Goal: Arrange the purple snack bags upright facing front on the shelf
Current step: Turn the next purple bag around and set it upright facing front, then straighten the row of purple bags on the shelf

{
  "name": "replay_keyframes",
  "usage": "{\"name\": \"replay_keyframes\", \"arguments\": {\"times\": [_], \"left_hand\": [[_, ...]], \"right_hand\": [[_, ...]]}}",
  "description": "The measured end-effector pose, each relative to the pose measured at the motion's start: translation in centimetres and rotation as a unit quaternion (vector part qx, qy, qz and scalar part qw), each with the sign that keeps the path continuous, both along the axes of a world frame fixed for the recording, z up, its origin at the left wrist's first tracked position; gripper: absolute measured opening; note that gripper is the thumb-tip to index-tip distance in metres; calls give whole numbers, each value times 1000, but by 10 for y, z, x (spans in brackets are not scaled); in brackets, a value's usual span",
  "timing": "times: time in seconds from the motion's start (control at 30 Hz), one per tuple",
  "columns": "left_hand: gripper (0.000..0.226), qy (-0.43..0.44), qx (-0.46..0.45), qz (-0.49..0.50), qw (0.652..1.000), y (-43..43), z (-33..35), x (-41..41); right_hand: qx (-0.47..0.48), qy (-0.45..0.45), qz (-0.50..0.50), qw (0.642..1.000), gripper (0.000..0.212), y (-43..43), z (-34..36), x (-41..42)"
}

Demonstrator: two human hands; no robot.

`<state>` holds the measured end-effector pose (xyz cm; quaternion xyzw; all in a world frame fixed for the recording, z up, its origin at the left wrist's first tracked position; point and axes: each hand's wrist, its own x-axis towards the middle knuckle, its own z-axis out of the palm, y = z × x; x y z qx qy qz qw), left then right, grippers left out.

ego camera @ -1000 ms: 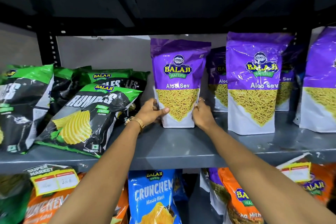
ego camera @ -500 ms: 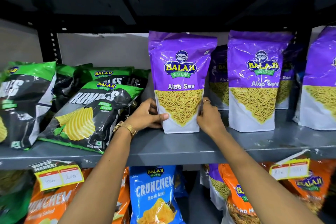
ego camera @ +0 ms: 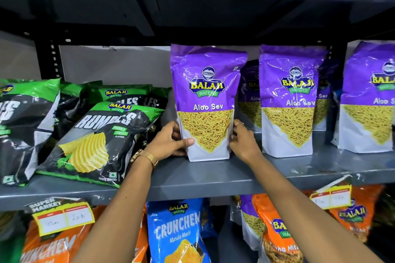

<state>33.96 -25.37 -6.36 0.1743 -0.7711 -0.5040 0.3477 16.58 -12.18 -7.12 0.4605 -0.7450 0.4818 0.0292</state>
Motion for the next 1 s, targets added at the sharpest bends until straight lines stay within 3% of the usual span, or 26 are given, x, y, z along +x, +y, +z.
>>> {"name": "replay_keyframes", "arguments": {"times": [0.2, 0.3, 0.37, 0.57, 0.73, 0.87, 1.0], "left_hand": [[39, -13, -48, 23, 998, 0, -2, 1], [113, -56, -74, 10, 996, 5, -2, 4], [136, -45, -49, -7, 998, 13, -4, 3], [108, 11, 61, -82, 995, 27, -15, 2], [67, 52, 5, -49, 997, 32, -18, 7], [78, 19, -38, -30, 999, 37, -20, 9], [98, -38, -180, 140, 973, 55, -17, 10]], "right_hand": [[-17, -1, 13, 1000, 46, -1, -4, -2], [-41, 22, -47, 998, 36, -1, -6, -1], [-68, 34, -96, 993, 37, 1, -6, 2], [-50, 100, -39, 993, 28, 10, -6, 17], [-59, 132, -17, 989, 28, 14, -6, 22], [-87, 164, -38, 982, 28, 14, -8, 21], [-173, 104, -98, 974, 32, 17, -3, 19]]}}
